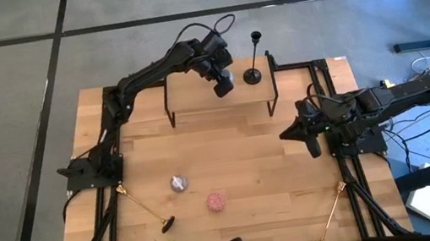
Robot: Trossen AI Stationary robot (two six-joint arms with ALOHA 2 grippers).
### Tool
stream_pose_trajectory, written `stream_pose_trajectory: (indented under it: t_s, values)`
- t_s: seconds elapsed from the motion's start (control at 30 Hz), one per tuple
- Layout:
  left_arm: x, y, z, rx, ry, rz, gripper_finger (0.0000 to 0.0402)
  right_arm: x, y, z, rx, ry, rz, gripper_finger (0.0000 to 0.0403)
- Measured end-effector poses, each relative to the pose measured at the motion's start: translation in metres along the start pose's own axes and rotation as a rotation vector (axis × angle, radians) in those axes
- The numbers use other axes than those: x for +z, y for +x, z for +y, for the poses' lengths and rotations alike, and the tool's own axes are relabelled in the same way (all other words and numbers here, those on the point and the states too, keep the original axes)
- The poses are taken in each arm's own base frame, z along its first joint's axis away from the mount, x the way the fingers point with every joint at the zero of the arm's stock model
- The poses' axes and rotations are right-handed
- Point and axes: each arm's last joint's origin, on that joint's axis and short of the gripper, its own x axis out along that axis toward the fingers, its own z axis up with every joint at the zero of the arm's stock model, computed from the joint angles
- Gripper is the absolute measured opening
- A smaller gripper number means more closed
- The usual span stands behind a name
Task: Pick & Place candle stick holders
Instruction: Put the blue scented candle on the shelf
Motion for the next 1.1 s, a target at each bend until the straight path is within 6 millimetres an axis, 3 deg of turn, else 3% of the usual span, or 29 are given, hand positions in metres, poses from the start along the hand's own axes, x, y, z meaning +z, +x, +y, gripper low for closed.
stream_pose_trajectory:
  t_s: [0.57, 1.1]
  values:
    - [-0.002, 0.005, 0.017, 0.050, 0.017, 0.005, 0.0294, 0.001, -0.011, -0.007, -0.049, 0.008, -0.029, 0.0018]
    - [-0.011, 0.015, 0.011, 0.025, 0.048, 0.101, 0.0294, 0.000, -0.012, -0.007, -0.035, 0.015, -0.021, 0.0018]
